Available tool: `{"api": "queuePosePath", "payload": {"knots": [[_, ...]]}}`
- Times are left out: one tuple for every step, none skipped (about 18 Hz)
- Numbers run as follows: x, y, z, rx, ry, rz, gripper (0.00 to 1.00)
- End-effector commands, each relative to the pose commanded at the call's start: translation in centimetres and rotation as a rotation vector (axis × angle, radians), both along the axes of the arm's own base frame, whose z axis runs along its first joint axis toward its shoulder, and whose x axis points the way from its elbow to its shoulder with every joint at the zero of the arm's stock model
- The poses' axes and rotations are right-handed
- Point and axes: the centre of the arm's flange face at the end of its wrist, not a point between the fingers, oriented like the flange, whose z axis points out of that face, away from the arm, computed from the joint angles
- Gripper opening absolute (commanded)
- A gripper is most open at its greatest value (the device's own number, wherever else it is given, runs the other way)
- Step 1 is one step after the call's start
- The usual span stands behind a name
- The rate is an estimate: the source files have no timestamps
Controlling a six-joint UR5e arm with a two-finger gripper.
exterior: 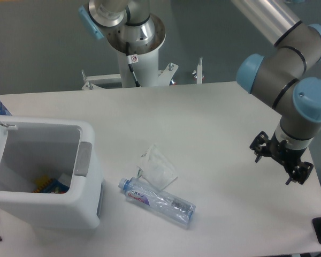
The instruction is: Open the trash can
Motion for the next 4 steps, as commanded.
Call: {"api": "queuePosePath", "payload": {"knots": [[0.27, -0.02, -0.17, -0.001, 0.002, -0.001, 1.00], [0.39, -0.09, -0.36, 0.001, 0.009, -0.001, 1.00], [0.50, -0.14, -0.64, 0.002, 0.012, -0.001, 1.00], [0.53, -0.19, -0.63, 0.001, 0.016, -0.001, 1.00]]}}
